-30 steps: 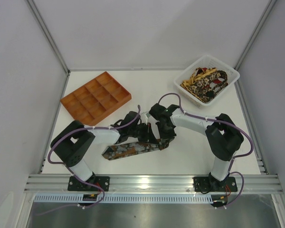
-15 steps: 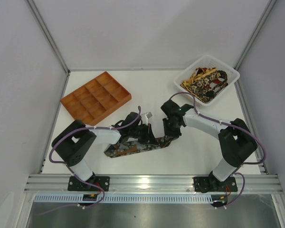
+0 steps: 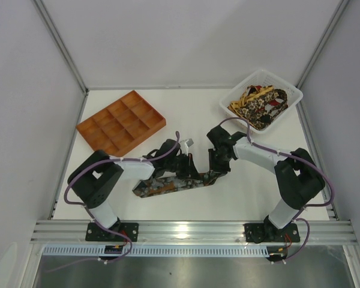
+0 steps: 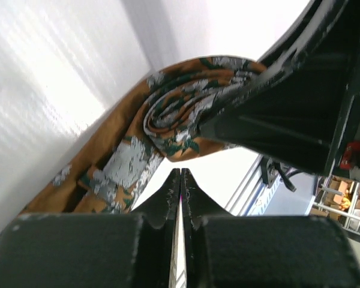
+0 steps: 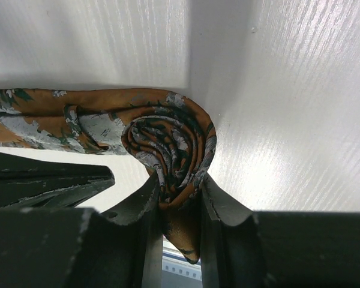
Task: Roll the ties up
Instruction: Roll the tie
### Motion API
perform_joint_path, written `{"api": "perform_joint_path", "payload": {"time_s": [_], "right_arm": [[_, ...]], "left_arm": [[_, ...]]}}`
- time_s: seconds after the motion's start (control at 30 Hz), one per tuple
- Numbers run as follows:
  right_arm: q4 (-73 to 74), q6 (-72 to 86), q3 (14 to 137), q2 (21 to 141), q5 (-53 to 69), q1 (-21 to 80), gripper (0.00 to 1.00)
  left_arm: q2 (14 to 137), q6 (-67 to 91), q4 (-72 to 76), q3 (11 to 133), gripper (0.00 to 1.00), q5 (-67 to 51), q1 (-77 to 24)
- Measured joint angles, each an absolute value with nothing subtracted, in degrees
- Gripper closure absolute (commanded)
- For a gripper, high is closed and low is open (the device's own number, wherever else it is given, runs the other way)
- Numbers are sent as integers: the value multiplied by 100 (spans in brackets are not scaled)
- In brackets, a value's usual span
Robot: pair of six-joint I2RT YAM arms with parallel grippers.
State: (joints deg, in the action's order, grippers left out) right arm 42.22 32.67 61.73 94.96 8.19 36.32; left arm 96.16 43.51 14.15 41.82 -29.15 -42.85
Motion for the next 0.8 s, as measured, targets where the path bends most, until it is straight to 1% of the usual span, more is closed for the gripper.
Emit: {"api": "perform_joint_path", "payload": {"time_s": [0.13, 0.23, 0.3, 0.33, 0.43, 0.47, 0.53, 0.7, 0.8], "right_arm": [[4213, 3328, 6176, 9504, 801, 3642, 100], [4213, 3385, 6187, 9504, 801, 3682, 98], [4215, 3402, 6224, 9509, 797, 3732, 93], [4217, 3404, 6248, 9513, 790, 3769, 85], [4235, 3402, 6302, 9515, 733, 3870, 75], [4248, 3398, 6316, 9515, 701, 3900, 65], [4257, 3389, 6333, 9515, 652, 3946, 56], [4294, 3339, 6353, 9513, 548, 4086, 46], [4338, 3273, 6381, 9513, 493, 4150, 45]], "left_arm": [[9852, 4355, 1479, 4355, 94, -2952, -4294], [10086, 4370, 1557, 4458, 94, -3022, -4298], [10224, 4375, 1584, 4493, 94, -3026, -4298], [10296, 4383, 1590, 4515, 95, -3033, -4298], [10403, 4418, 1647, 4536, 95, -3074, -4289], [10405, 4421, 1653, 4536, 95, -3083, -4289], [10412, 4449, 1662, 4536, 95, -3094, -4285], [10422, 4458, 1662, 4536, 95, -3103, -4272], [10425, 4460, 1662, 4536, 95, -3098, -4272]]}}
